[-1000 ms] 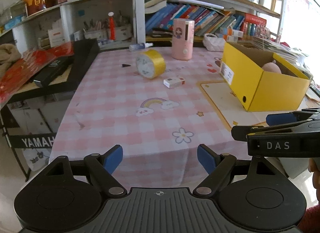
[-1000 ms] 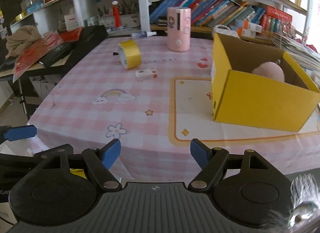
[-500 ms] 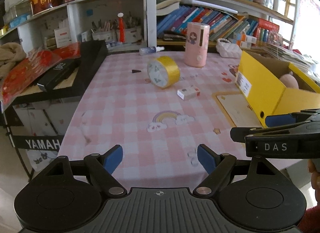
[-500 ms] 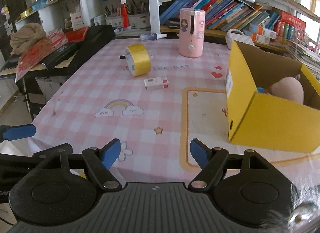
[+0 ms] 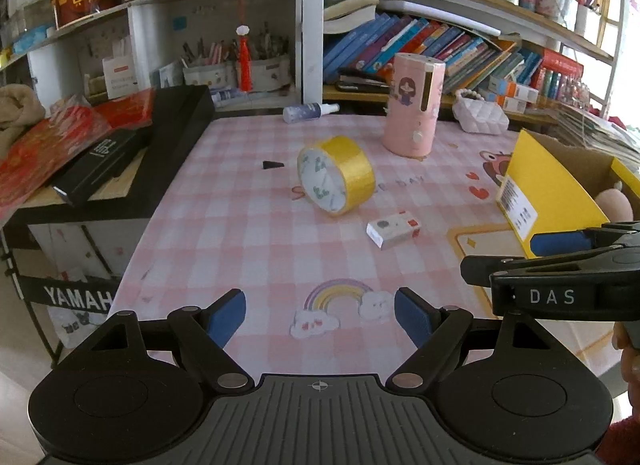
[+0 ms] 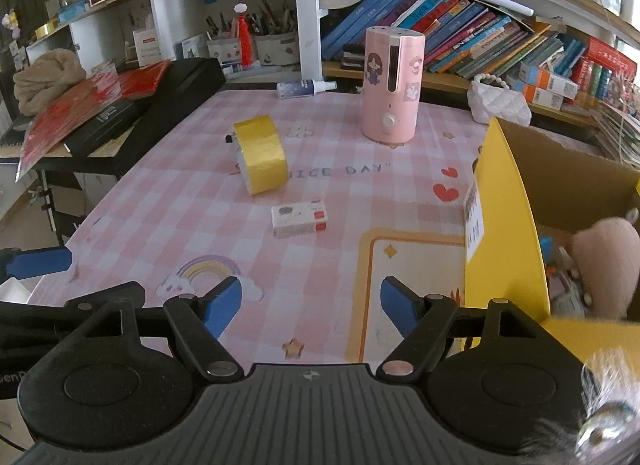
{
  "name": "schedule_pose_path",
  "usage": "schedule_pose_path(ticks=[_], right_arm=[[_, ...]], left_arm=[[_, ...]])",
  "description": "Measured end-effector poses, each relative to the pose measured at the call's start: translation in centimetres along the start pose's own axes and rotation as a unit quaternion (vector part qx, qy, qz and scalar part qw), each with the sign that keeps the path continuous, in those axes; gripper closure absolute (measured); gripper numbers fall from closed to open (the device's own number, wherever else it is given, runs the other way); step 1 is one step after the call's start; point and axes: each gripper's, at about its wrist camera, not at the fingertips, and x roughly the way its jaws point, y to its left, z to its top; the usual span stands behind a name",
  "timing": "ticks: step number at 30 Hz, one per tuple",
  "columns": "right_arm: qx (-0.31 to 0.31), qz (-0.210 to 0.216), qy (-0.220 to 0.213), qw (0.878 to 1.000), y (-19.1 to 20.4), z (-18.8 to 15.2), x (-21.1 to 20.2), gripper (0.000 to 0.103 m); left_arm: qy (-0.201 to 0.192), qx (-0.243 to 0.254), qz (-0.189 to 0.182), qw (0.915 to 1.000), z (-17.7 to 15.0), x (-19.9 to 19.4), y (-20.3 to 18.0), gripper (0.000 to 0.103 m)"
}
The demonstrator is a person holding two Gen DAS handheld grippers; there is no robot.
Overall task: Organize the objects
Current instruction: 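Withdraw both tools from the yellow box toward the tape roll and small box, then grasp the yellow tape roll with the left tool while the right tool grasps the small white box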
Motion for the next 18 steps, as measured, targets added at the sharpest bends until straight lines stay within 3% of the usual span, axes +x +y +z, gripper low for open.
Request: schedule_pose_path(ticks=[18], right_arm=[[-0.003,0.019,0.007,1.000,-2.3,4.8,5.9,0.028]], left_arm=[[0.007,-0.009,0.013,0.9998,4.2,5.1,-0.3,0.019]])
